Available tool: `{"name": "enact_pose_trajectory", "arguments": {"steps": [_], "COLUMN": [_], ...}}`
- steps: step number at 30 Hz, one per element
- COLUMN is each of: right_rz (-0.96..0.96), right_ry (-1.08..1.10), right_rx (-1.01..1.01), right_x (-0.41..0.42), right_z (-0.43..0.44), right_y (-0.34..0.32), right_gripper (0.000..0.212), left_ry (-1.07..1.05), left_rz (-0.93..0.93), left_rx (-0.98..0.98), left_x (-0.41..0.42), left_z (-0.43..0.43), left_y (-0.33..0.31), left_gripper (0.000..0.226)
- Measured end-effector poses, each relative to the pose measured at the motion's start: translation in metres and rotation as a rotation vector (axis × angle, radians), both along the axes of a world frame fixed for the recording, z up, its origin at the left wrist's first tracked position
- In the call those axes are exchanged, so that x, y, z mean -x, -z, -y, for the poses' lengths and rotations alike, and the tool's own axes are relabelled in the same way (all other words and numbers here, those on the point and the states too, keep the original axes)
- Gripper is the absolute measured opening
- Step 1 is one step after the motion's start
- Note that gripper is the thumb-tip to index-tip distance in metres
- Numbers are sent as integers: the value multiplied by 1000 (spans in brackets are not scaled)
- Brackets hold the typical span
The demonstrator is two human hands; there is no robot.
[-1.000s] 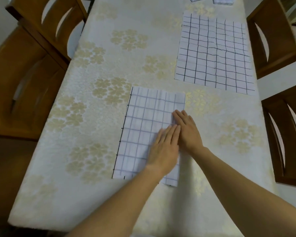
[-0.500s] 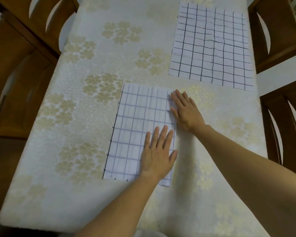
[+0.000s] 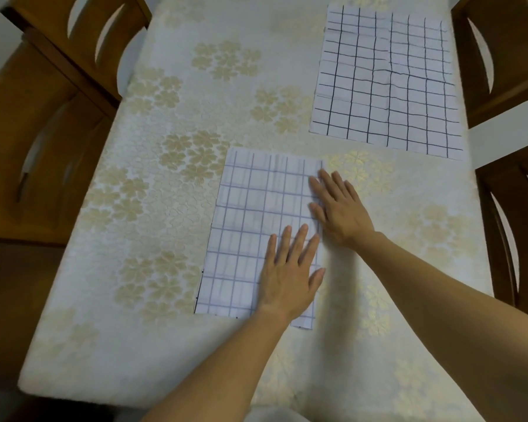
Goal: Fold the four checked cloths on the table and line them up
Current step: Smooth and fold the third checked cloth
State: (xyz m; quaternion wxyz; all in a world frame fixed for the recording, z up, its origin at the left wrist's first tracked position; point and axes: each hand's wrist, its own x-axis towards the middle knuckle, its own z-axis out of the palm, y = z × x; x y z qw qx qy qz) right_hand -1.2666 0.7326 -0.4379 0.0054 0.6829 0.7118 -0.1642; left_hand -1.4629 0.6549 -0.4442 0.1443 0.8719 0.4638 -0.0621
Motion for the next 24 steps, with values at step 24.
{"name": "enact_pose_trajectory", "arguments": {"steps": [24], "right_rz": [61], "right_ry": [-106], "right_rx": [-178], "right_x": [23], "right_z": [47], "right_y": [-23], "right_gripper": [55], "left_ry": [121], "left_rz": [2], "left_rx": [5], "left_x": [15], "left_z": [21], "left_y": [-9], "left_gripper": [62]}}
